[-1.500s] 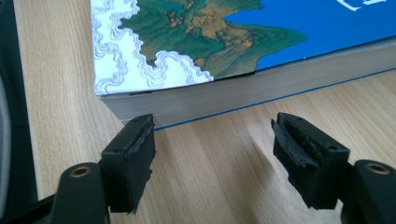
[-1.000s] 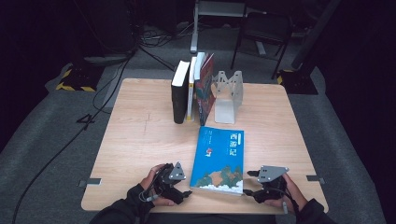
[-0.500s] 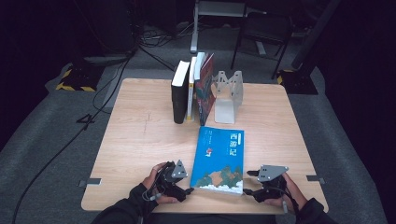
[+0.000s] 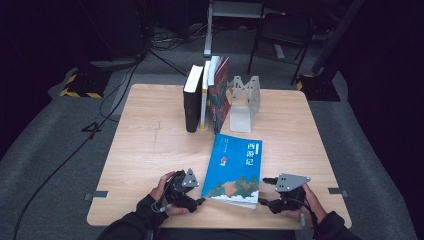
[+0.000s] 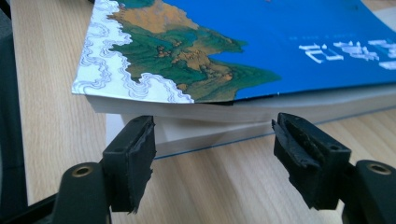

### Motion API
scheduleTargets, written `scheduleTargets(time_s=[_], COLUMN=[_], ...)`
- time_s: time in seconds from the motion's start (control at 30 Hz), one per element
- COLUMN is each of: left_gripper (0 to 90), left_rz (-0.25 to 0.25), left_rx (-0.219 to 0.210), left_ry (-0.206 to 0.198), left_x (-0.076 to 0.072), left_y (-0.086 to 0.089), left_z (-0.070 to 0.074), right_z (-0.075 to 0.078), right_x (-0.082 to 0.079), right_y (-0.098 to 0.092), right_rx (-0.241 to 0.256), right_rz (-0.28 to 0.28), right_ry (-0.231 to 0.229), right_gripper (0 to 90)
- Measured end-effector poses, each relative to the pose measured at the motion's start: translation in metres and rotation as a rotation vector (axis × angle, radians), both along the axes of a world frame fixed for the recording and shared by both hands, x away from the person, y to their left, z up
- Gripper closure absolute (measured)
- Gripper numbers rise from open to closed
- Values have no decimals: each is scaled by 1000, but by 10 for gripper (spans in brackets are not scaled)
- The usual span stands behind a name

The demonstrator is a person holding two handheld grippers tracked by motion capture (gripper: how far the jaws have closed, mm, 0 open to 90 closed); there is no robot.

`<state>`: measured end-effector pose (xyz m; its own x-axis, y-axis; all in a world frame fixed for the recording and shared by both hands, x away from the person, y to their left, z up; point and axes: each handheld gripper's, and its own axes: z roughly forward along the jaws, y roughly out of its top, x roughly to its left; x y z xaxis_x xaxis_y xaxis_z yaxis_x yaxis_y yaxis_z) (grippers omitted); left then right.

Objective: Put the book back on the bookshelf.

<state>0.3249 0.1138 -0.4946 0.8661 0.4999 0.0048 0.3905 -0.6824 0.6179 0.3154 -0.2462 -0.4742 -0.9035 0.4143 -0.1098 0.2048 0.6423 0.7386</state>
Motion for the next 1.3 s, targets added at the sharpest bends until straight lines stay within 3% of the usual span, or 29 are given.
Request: scheduleTargets(time_s=[0.13, 0.27, 0.33, 0.43, 0.6, 0.73, 0.83, 1.0, 1.13, 1.17, 1.2, 1.27, 1.3], left_gripper=[180, 198, 239, 223, 205, 207, 207, 224, 316, 376, 376, 500, 500], left_rz=[26, 12, -8, -37, -94, -114, -110, -81, -56, -56, -60, -70, -88], left_rx=[2, 5, -26, -60, -92, -53, -48, -70, -58, -58, -52, -48, -49], left_ry=[-3, -16, -17, -38, -65, -71, -90, -84, -114, -114, -123, -139, -147], left_x=[7, 5, 2, -5, -18, -21, -21, -14, -10, -10, -9, -9, -9], left_y=[8, 9, 10, 5, -30, -58, -72, -87, -101, -101, -103, -105, -106], left_z=[0, 2, 5, 13, 28, 25, 24, 27, 27, 27, 27, 28, 29], right_z=[4, 10, 14, 18, 22, 24, 25, 26, 27, 27, 27, 27, 27], right_x=[0, 1, 1, 3, 6, 8, 9, 11, 12, 12, 12, 12, 12], right_y=[9, 16, 17, 19, 21, 22, 23, 24, 25, 25, 25, 25, 25], right_rx=[18, 35, 53, 63, 76, 82, 85, 94, 96, 93, 93, 92, 90], right_rz=[-13, -22, -32, -36, -37, -38, -39, -40, -43, -41, -41, -40, -40], right_ry=[-27, -70, -84, -96, -97, -103, -105, -106, -109, -110, -110, -110, -110], right_gripper=[287, 279, 279, 278, 274, 273, 273, 271, 270, 270, 270, 269, 269])
